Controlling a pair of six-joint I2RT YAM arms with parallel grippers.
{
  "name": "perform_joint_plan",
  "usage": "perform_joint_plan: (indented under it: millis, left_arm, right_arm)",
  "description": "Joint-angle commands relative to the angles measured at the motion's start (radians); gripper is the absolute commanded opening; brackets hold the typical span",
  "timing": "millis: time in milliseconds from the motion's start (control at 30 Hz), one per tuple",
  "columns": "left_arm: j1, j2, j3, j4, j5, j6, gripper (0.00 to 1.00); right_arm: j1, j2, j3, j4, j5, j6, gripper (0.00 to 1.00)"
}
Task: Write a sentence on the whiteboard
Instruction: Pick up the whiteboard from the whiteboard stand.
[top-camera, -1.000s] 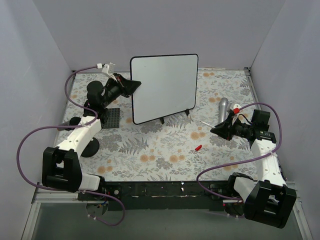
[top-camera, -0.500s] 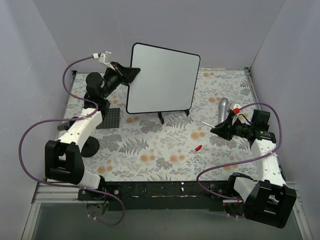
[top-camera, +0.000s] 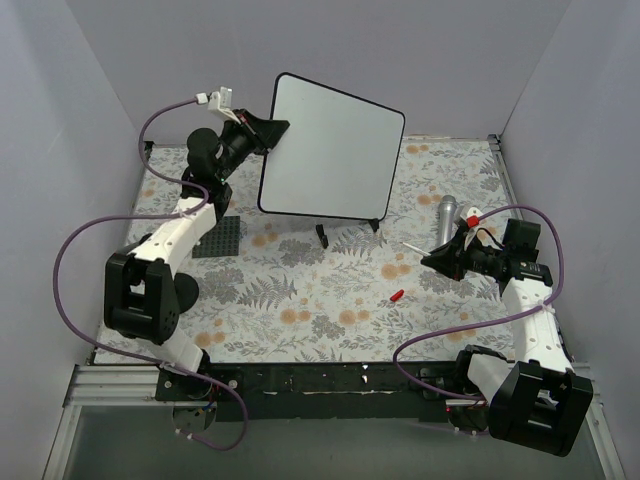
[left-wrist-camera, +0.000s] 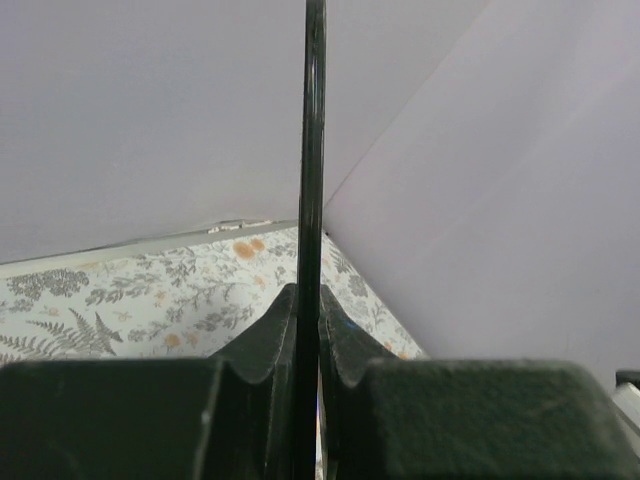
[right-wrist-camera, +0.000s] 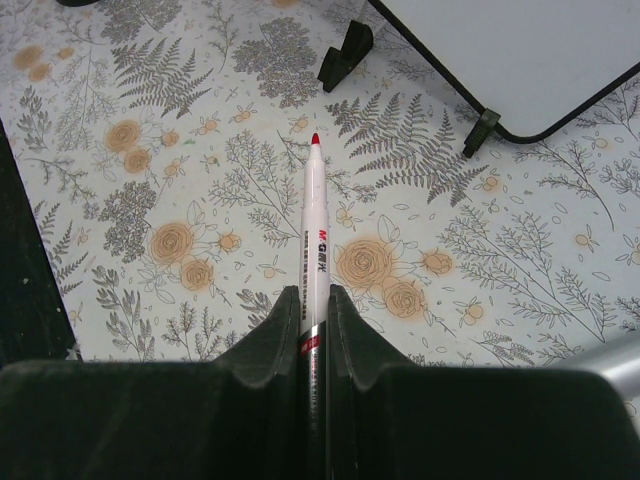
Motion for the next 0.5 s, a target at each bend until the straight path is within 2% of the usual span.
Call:
perform_joint_plan:
  millis: [0,167,467]
  left_arm:
    - [-0.021,0.026,0.166,0.133,-0.131,-0.109,0.0]
    - [-0.039,0.113,0.288,0.127,-0.179,-0.128,0.0]
    - [-0.082,0.187,0.383,0.114,-0.222,-0.146,0.0]
  right_arm:
    - [-0.004,-0.003,0.047,-0.009,-0.007,-0.016,0.01]
    - [-0.004,-0.003,0.049,-0.012,-0.013,-0.018,0.01]
    - [-0.004,-0.006,0.057,-0.024,-0.02,-0.03,0.01]
